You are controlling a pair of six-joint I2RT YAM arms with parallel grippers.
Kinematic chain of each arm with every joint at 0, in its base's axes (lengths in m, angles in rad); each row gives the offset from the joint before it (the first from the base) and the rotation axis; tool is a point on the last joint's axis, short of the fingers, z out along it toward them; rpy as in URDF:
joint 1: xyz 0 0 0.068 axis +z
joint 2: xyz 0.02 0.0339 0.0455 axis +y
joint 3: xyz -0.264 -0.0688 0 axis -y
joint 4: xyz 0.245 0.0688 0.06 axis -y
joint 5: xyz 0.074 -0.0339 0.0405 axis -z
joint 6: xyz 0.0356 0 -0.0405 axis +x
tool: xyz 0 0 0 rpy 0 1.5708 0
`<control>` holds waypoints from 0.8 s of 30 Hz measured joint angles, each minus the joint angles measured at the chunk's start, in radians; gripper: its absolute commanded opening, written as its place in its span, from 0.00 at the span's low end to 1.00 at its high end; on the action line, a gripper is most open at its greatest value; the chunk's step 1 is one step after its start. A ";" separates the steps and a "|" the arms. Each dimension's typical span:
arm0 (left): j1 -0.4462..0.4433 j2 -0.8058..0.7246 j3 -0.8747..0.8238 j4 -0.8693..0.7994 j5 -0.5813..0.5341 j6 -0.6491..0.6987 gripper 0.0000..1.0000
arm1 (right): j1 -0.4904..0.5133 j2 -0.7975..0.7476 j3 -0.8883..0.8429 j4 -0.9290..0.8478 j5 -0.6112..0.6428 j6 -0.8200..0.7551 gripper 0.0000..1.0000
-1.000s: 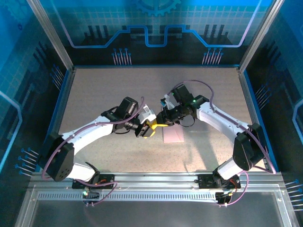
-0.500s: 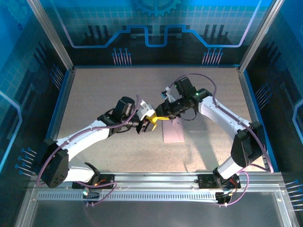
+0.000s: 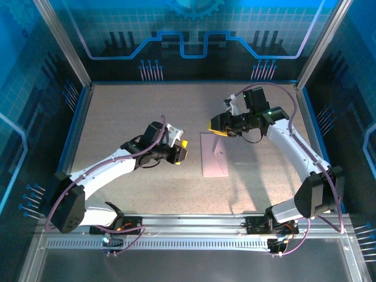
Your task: Place the letter into the envelope and seal it
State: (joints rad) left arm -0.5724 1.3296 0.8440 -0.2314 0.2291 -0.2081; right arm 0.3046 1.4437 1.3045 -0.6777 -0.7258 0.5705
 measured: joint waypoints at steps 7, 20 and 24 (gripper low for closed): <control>0.006 0.092 0.103 -0.121 -0.180 -0.196 0.09 | -0.013 -0.016 -0.055 0.051 -0.009 0.032 0.48; 0.014 0.416 0.312 -0.296 -0.343 -0.273 0.17 | -0.049 -0.032 -0.122 0.070 -0.018 0.032 0.48; 0.014 0.480 0.339 -0.306 -0.345 -0.273 0.21 | -0.060 -0.039 -0.143 0.074 -0.024 0.032 0.48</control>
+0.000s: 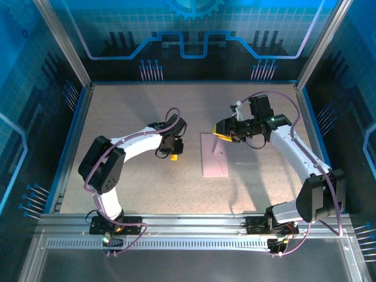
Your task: Place the letter into the envelope and seal it
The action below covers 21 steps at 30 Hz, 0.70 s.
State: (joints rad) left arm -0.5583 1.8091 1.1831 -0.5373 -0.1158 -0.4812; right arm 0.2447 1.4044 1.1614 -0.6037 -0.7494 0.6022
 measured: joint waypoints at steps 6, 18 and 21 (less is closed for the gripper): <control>0.000 0.052 0.023 -0.005 0.001 -0.005 0.29 | -0.015 -0.002 -0.021 0.004 -0.010 0.000 0.48; 0.000 0.076 0.023 -0.003 0.007 -0.017 0.40 | -0.026 -0.006 -0.036 0.011 -0.015 0.000 0.48; 0.000 0.076 0.023 0.000 0.007 -0.017 0.41 | -0.029 -0.009 -0.036 0.011 -0.014 0.000 0.48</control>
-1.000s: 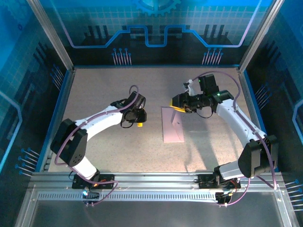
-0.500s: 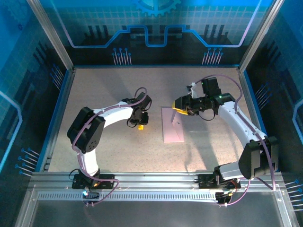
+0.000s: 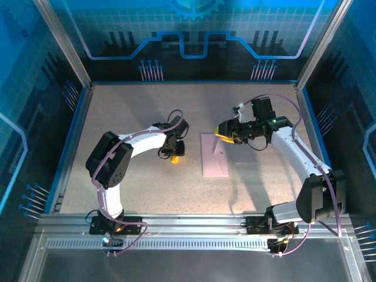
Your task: Place the letter into the envelope and seal it
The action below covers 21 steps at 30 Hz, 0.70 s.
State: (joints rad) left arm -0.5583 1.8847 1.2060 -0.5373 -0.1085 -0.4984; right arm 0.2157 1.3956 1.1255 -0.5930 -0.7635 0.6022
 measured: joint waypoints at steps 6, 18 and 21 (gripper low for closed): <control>0.000 0.000 0.000 0.003 0.000 0.000 0.44 | -0.002 -0.016 0.000 -0.008 0.006 0.000 0.52; 0.002 -0.151 0.020 -0.004 -0.008 0.011 0.67 | -0.003 -0.046 0.016 -0.071 0.097 -0.021 0.67; 0.006 -0.225 0.027 -0.001 -0.019 0.031 0.82 | -0.003 -0.058 0.030 -0.080 0.134 -0.027 0.85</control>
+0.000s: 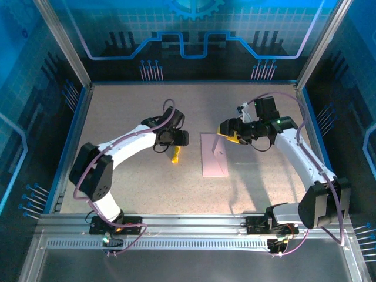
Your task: Place the letter into the envelope and seal it
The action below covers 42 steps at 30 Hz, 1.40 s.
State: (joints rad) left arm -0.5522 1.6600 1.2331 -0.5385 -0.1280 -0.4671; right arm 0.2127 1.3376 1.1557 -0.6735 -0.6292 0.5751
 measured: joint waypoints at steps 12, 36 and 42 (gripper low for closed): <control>0.007 -0.495 -0.186 0.198 -0.202 0.183 0.99 | 0.000 -0.134 0.034 -0.029 0.283 -0.034 1.00; 0.411 -0.535 -0.903 1.036 -0.148 0.526 0.99 | 0.002 -0.240 -0.510 0.601 0.618 -0.390 1.00; 0.494 -0.306 -0.931 1.310 -0.072 0.514 0.99 | -0.009 -0.198 -0.757 1.001 0.769 -0.526 1.00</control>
State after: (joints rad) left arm -0.0582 1.3544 0.3023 0.7719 -0.2001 0.0467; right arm 0.2039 1.1397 0.3988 0.3279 0.1398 0.0494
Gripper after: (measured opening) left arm 0.992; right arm 0.996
